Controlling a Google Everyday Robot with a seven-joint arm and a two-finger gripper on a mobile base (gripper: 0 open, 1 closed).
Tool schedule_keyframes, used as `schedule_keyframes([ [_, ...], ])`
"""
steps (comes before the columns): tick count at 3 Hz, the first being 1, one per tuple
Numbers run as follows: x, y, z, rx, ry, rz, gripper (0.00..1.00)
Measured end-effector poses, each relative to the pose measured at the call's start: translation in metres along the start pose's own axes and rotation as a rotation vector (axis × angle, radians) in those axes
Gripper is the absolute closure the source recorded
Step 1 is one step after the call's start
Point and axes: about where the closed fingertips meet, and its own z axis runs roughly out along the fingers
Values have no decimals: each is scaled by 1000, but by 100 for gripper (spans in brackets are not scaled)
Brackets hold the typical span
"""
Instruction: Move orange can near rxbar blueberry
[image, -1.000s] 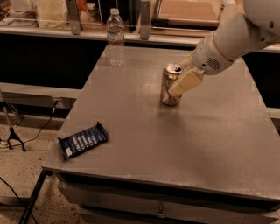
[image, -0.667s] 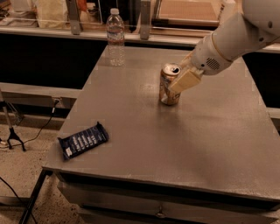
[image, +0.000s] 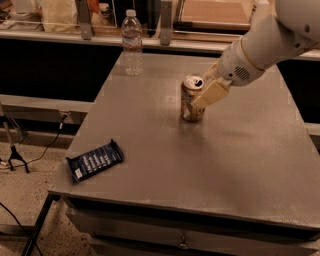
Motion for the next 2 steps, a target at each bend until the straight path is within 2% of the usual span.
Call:
schedule_keyframes([
  [1, 0, 0, 0, 0, 0, 0, 100],
  [2, -1, -1, -4, -12, 52, 21, 100],
])
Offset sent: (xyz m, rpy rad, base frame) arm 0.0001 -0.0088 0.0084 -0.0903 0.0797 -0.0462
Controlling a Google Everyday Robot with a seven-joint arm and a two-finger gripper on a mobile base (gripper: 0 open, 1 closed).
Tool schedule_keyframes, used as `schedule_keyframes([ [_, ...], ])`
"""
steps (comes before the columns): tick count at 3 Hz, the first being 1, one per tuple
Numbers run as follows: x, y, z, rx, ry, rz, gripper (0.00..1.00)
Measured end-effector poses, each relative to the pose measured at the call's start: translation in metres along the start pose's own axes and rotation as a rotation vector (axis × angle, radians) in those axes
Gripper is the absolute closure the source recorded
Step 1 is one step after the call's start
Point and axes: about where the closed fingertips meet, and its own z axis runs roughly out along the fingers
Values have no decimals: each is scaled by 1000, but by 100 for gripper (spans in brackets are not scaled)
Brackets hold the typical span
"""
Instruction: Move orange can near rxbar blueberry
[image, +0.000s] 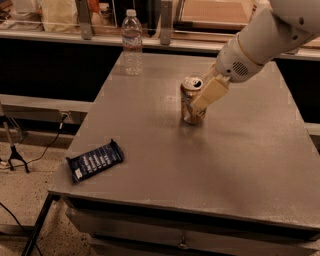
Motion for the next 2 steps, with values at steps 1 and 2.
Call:
schedule_keyframes([
  [1, -21, 6, -7, -34, 14, -13, 100],
  [2, -35, 16, -3, -92, -34, -1, 100],
])
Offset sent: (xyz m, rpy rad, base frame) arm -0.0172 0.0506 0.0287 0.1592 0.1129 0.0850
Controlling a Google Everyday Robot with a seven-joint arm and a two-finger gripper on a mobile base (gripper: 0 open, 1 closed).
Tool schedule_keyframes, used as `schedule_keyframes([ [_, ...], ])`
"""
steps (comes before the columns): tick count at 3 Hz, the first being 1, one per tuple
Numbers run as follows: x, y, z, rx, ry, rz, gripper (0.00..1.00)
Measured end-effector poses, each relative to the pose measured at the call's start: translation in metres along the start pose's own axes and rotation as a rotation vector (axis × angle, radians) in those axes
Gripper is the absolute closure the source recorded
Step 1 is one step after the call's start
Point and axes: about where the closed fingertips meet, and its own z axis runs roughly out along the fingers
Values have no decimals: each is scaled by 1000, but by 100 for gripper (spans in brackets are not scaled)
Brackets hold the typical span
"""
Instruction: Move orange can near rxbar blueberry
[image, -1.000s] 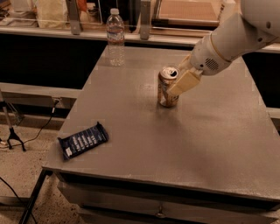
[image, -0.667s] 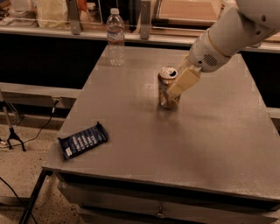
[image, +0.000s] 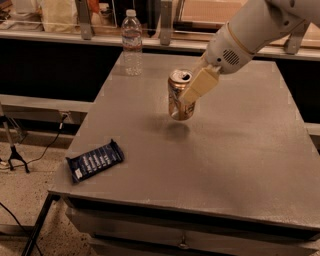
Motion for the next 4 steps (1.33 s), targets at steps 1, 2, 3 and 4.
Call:
schedule_keyframes([
  [1, -8, 19, 20, -84, -92, 2, 100],
  [2, -15, 39, 45, -144, -132, -40, 100],
  [3, -27, 55, 64, -200, -146, -90, 100],
  [4, -43, 69, 74, -246, -157, -137, 100],
])
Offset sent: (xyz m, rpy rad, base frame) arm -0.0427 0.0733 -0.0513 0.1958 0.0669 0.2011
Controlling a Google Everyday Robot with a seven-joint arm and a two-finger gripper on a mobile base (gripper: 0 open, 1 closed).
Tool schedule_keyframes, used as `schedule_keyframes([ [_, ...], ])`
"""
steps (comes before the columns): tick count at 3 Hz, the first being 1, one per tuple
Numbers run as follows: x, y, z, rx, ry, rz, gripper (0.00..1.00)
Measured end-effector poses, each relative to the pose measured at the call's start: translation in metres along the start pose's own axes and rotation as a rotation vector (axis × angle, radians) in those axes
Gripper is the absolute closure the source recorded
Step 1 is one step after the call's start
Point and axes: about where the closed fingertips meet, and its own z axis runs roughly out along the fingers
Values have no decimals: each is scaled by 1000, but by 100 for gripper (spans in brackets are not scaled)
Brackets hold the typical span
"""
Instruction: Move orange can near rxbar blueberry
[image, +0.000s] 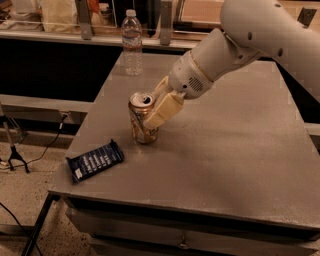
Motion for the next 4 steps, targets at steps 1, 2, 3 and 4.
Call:
schedule_keyframes([
  [1, -8, 3, 5, -24, -24, -11, 100],
  [2, -9, 4, 7, -27, -24, -13, 84],
  [3, -10, 4, 8, -30, -23, -15, 61],
  [4, -11, 5, 10, -33, -23, -17, 37],
])
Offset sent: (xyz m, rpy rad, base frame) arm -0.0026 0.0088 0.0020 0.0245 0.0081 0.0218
